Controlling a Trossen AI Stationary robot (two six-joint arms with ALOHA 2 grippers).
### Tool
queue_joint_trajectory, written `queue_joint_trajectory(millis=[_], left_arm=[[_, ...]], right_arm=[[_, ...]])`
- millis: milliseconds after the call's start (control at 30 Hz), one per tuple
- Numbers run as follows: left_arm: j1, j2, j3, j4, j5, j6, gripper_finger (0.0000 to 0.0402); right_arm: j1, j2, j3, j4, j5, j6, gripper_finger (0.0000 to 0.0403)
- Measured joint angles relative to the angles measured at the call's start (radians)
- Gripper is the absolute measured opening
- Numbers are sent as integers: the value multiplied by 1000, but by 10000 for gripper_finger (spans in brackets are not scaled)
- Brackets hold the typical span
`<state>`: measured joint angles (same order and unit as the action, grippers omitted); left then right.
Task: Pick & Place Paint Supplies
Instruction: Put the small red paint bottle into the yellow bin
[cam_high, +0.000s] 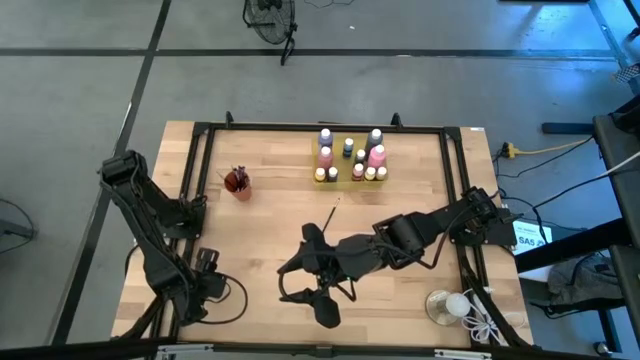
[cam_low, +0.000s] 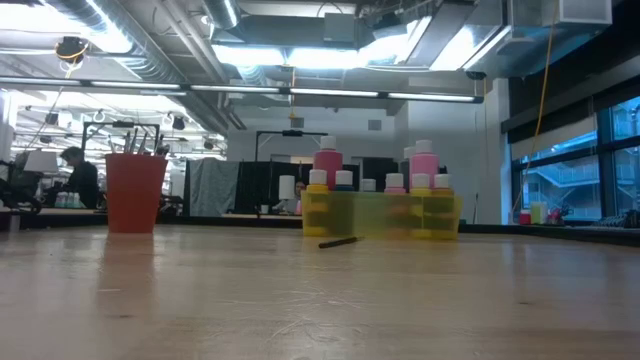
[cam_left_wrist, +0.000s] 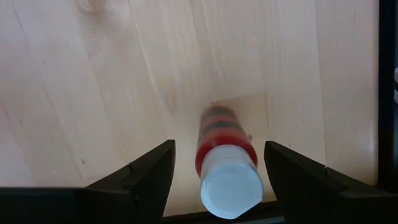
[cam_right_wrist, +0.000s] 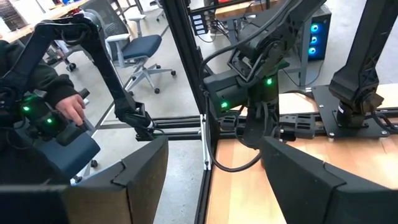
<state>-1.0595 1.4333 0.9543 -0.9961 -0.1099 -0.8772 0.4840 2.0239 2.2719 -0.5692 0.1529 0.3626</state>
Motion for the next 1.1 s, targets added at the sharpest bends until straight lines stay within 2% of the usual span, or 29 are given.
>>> queue_joint_trajectory(millis=[167, 500, 733, 1100], left_arm=[[0, 23, 0, 5, 23, 0, 242], [0, 50, -4, 10, 3, 0, 242], [-7, 51, -92, 126, 68, -23, 241], [-6, 51, -114, 161, 57, -6, 205]], right_arm=[[4, 0, 0, 5, -9, 0, 261], [8, 0, 0, 5, -11, 0, 261], [13, 0, 0, 5, -10, 0, 261], [16, 0, 0, 13, -7, 0, 261]])
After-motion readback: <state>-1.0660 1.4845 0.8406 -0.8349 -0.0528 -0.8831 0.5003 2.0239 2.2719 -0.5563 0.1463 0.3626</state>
